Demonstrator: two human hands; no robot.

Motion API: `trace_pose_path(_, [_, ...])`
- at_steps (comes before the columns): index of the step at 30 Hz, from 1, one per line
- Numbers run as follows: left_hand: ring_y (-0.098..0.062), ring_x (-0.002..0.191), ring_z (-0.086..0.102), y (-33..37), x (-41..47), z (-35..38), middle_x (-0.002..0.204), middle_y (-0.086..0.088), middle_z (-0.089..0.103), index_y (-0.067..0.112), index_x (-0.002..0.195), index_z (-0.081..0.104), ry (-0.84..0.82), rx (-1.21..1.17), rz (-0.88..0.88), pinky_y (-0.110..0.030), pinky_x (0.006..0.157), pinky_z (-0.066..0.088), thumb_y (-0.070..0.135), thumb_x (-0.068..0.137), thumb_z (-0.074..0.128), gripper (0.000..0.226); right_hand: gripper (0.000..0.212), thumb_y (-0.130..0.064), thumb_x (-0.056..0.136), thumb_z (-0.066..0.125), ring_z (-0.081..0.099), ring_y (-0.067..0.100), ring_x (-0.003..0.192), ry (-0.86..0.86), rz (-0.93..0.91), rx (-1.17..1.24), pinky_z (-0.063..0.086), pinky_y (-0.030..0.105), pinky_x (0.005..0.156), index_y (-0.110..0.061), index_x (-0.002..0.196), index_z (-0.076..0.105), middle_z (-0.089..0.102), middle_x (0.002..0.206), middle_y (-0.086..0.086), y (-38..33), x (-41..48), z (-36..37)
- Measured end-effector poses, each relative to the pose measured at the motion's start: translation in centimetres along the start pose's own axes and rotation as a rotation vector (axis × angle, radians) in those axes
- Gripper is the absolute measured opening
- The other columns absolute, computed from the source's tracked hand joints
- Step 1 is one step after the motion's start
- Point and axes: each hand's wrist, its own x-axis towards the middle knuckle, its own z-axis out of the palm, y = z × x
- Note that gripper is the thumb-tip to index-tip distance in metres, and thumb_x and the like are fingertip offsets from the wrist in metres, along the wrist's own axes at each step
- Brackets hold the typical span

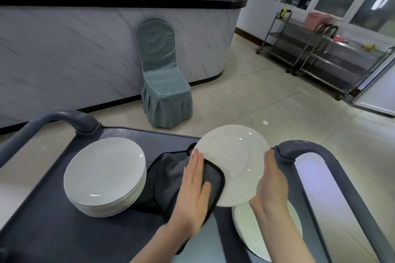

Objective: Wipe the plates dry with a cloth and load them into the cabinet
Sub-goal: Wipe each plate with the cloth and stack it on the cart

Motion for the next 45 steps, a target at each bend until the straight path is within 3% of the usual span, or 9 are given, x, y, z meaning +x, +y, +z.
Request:
trace_pose_path(8, [-0.022,0.151,0.015,3.6,-0.9,1.0,0.165,0.003,0.008,0.017,0.157,0.008,-0.205,0.474,0.286,-0.051,0.118,0.023,0.021,0.092,0.033,0.07,0.035,-0.043,0.099,0.052,0.076,0.014,0.088,-0.042,0.018,-0.007,0.053,0.034,0.074,-0.016,0.105,0.073,0.079,0.097,0.0,2.3,-1.7,0.7])
trace_pose_path(11, [-0.007,0.15,-0.016,4.0,1.0,-0.4,0.16,0.02,-0.022,0.029,0.153,-0.01,-0.352,0.344,0.282,-0.039,0.124,-0.003,0.029,0.098,0.015,0.06,0.034,-0.037,0.103,0.05,0.073,0.013,0.1,-0.109,0.014,-0.011,0.051,0.035,0.088,-0.014,0.11,0.073,0.077,0.107,0.001,3.2,-2.8,0.6])
trace_pose_path(16, [-0.006,0.149,-0.021,5.2,2.9,-0.3,0.16,0.023,-0.022,0.031,0.153,-0.008,-0.272,0.288,0.258,-0.034,0.122,-0.008,0.029,0.096,0.012,0.06,0.034,-0.036,0.103,0.047,0.072,0.014,0.104,-0.167,0.081,-0.018,0.05,0.035,0.091,-0.016,0.113,0.073,0.076,0.111,0.003,4.0,-3.7,0.4])
trace_pose_path(22, [-0.019,0.151,0.014,3.1,-1.1,1.6,0.165,0.0,0.01,0.016,0.155,0.009,-0.248,0.459,0.307,-0.05,0.114,0.034,0.022,0.091,0.04,0.071,0.042,-0.045,0.1,0.051,0.074,0.019,0.097,-0.101,0.07,-0.089,0.053,0.038,0.088,-0.011,0.107,0.074,0.078,0.104,0.006,2.6,-2.2,0.0])
trace_pose_path(28, [-0.004,0.147,-0.024,3.6,3.1,0.4,0.158,0.021,-0.029,0.031,0.151,-0.016,-0.278,0.3,0.196,-0.029,0.121,-0.009,0.021,0.098,0.017,0.063,0.034,-0.035,0.104,0.047,0.073,0.012,0.099,-0.127,0.071,-0.09,0.053,0.033,0.089,-0.016,0.108,0.074,0.078,0.106,0.001,3.9,-3.2,0.0])
trace_pose_path(32, [0.004,0.145,-0.023,2.5,4.8,-0.8,0.157,0.022,-0.025,0.033,0.149,-0.014,-0.229,0.171,0.069,-0.021,0.12,-0.012,0.021,0.105,0.016,0.055,0.034,-0.039,0.102,0.051,0.075,0.016,0.089,-0.124,0.053,-0.111,0.054,0.032,0.07,-0.013,0.105,0.073,0.079,0.099,0.004,2.7,-3.0,0.0])
trace_pose_path(37, [0.002,0.141,-0.032,0.3,0.6,0.5,0.152,0.022,-0.033,0.035,0.143,-0.025,-0.335,0.298,0.009,-0.034,0.122,-0.01,0.011,0.104,0.025,0.068,0.033,-0.046,0.096,0.057,0.07,0.006,0.066,-0.044,-0.05,-0.135,0.05,0.031,0.065,-0.015,0.088,0.069,0.074,0.079,-0.011,0.8,-1.6,-0.4])
trace_pose_path(41, [0.002,0.145,-0.025,2.8,0.7,1.8,0.156,0.026,-0.03,0.035,0.148,-0.022,-0.296,0.174,0.076,-0.019,0.116,-0.018,0.033,0.1,0.016,0.061,0.038,-0.039,0.102,0.05,0.075,0.017,0.094,-0.087,0.04,-0.142,0.053,0.036,0.08,-0.011,0.108,0.074,0.078,0.102,0.004,2.3,-2.5,-0.3])
trace_pose_path(45, [0.005,0.142,-0.029,2.7,4.2,0.1,0.154,0.022,-0.033,0.034,0.147,-0.022,-0.244,0.218,0.031,-0.024,0.119,-0.016,0.03,0.106,0.017,0.056,0.039,-0.041,0.102,0.049,0.073,0.019,0.101,-0.109,0.088,-0.096,0.052,0.04,0.088,-0.011,0.113,0.071,0.077,0.108,0.005,3.0,-2.9,-0.5])
